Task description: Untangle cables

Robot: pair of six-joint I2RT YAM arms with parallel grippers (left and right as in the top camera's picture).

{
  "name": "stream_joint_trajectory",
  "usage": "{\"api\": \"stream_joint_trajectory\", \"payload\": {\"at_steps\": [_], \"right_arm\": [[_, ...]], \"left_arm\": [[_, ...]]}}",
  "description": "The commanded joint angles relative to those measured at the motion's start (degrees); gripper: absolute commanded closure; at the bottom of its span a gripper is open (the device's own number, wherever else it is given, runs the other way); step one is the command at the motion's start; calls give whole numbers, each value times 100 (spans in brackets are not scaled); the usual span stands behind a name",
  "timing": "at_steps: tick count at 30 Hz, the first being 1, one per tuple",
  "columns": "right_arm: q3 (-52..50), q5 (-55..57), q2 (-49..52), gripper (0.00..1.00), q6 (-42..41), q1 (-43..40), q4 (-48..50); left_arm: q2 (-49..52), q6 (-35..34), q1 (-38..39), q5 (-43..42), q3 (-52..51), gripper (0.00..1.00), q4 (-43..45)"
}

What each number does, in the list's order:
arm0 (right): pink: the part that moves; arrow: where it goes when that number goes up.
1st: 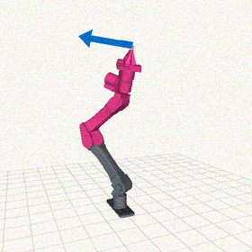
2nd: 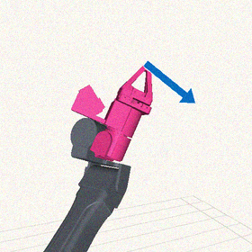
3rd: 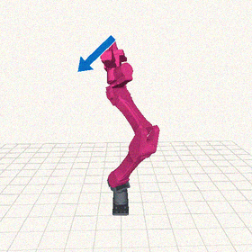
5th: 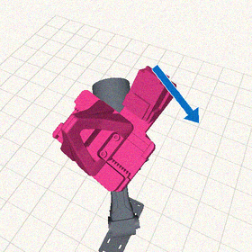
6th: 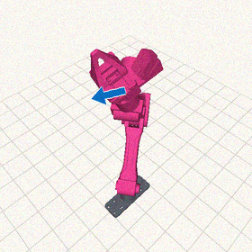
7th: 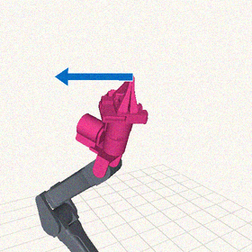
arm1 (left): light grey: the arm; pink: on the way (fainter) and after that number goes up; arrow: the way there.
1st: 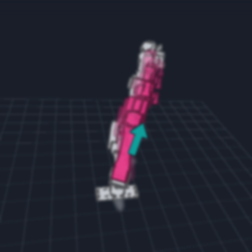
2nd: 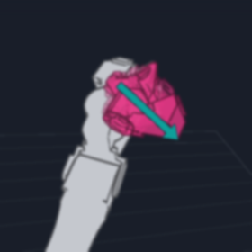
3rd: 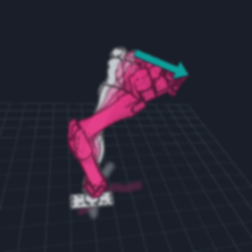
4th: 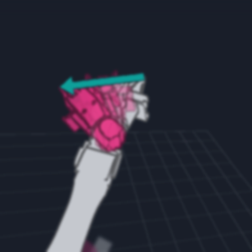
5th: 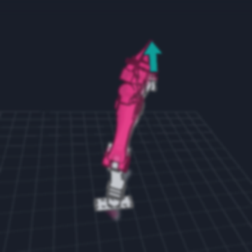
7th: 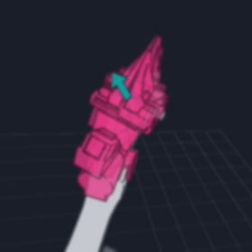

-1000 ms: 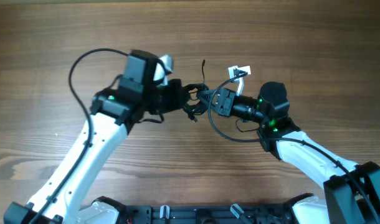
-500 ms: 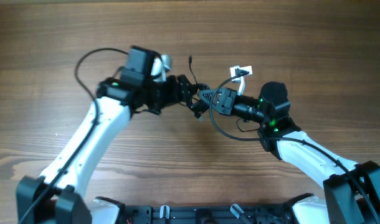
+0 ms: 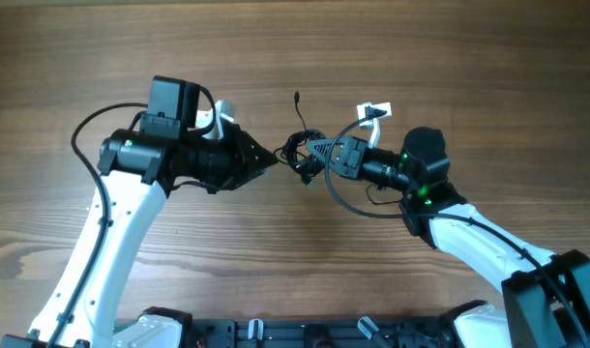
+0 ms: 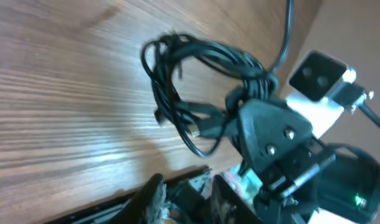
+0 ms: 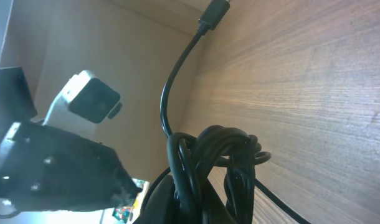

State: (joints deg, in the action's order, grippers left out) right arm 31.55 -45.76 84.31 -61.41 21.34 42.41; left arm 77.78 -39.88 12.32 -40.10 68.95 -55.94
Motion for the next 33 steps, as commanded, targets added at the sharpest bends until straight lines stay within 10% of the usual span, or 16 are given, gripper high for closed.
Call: {"api": "stream_joint_trajectory", "payload": {"at_steps": [1,25,29,33], "right_arm": [[76,48,35,93,-205,35,39],[76,-149,33,93,-321,35,321],[76,-120,35,85,-310,35,295],[76,28,35,76,-308,35,295]], "left_arm": [[186,-560,120,361,28,85,227],[1679,-560,1453,999,28,96,1661],[1447,-546,1086,846,68,48,1698],[763,-538,586,608,74,32,1624]]}}
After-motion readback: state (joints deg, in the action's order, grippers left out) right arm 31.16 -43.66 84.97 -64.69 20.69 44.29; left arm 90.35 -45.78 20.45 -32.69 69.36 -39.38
